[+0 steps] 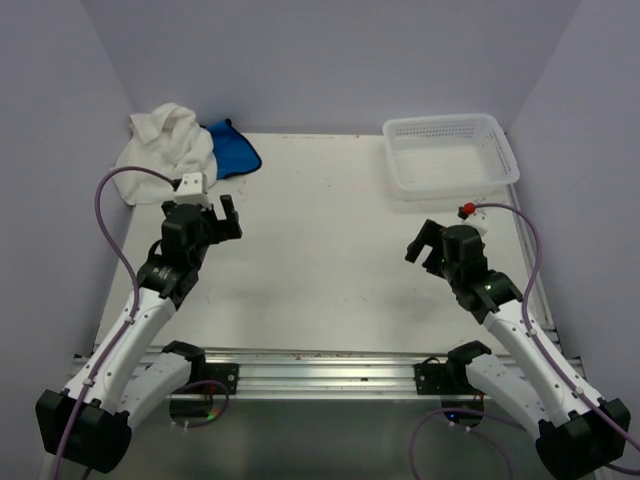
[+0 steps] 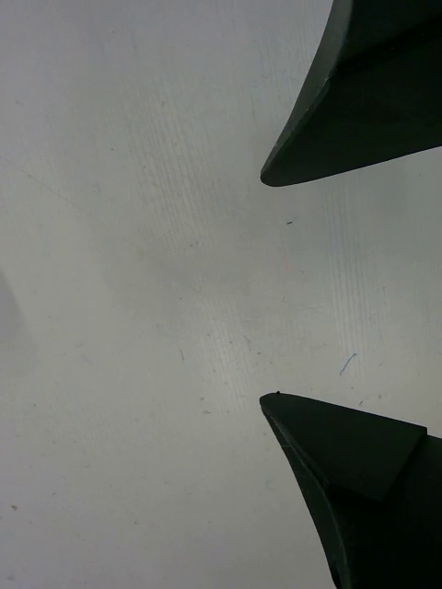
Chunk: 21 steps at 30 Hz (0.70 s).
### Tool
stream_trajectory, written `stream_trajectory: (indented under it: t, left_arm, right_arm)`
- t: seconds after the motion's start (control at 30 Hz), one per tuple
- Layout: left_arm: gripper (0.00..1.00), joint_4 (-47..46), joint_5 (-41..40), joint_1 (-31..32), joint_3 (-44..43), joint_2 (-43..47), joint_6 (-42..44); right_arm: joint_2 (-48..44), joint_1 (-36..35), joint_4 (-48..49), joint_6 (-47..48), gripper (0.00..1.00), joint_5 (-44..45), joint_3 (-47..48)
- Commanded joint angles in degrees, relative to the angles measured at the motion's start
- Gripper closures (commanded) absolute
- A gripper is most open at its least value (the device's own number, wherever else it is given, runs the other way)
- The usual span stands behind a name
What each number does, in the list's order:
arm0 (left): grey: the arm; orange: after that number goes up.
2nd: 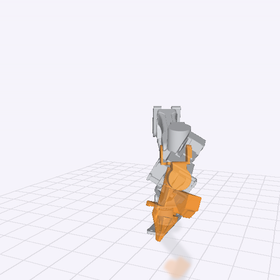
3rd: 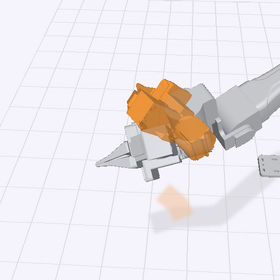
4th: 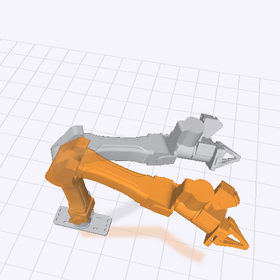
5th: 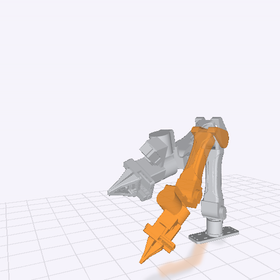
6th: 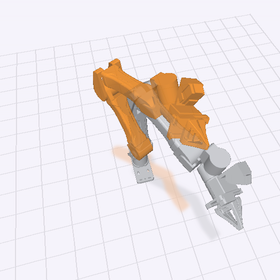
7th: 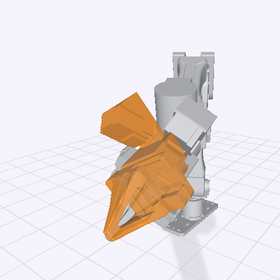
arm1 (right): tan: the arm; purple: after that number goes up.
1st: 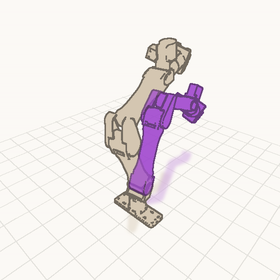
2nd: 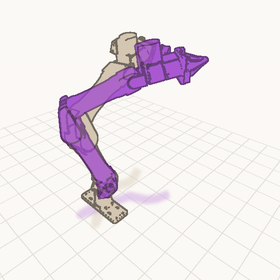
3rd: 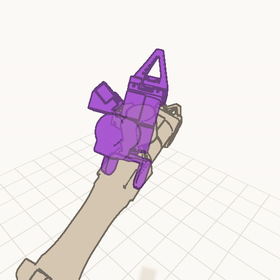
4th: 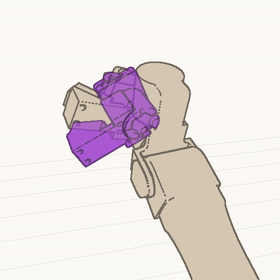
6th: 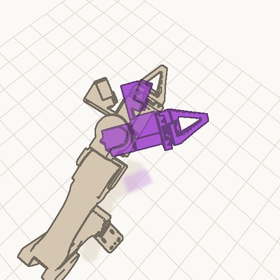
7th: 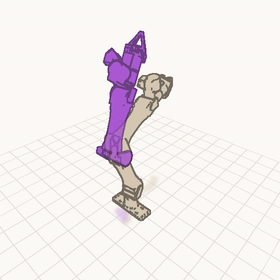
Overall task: Roll the towels
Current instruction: Grab a towel with the left arm
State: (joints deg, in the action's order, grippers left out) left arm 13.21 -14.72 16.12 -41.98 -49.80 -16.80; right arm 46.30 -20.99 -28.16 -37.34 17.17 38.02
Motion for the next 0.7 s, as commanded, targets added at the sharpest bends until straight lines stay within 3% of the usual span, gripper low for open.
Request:
stream_trajectory:
  t: [0.0,0.23,0.37,0.43,0.67]
  left_arm:
    - [0.0,0.75,-1.8,-0.3,-3.45,-1.69,-0.51]
    - [0.0,3.93,-1.88,-0.3,-18.2,-9.51,-1.75]
    - [0.0,5.86,-13.1,-0.39,-27.09,-18.29,0.71]
    - [0.01,6.82,-14.11,-1.61,-32.34,-25.06,1.5]
    - [0.0,8.41,-1.4,-10.75,-48.45,-47.91,-2.54]
  right_arm:
    - [-1.3,0.08,0.21,0.86,0.01,0.41,0.04]
    - [-3.5,-0.01,8.38,8.77,0.01,-16.89,-5.14]
    - [-4.64,-0.01,10.41,9.57,0.01,-20.59,-6.29]
    - [-4.47,-0.01,10.58,9.74,0.01,-21.12,-6.64]
    - [-3.5,0.07,11.38,9.66,0.01,-26.22,-6.82]
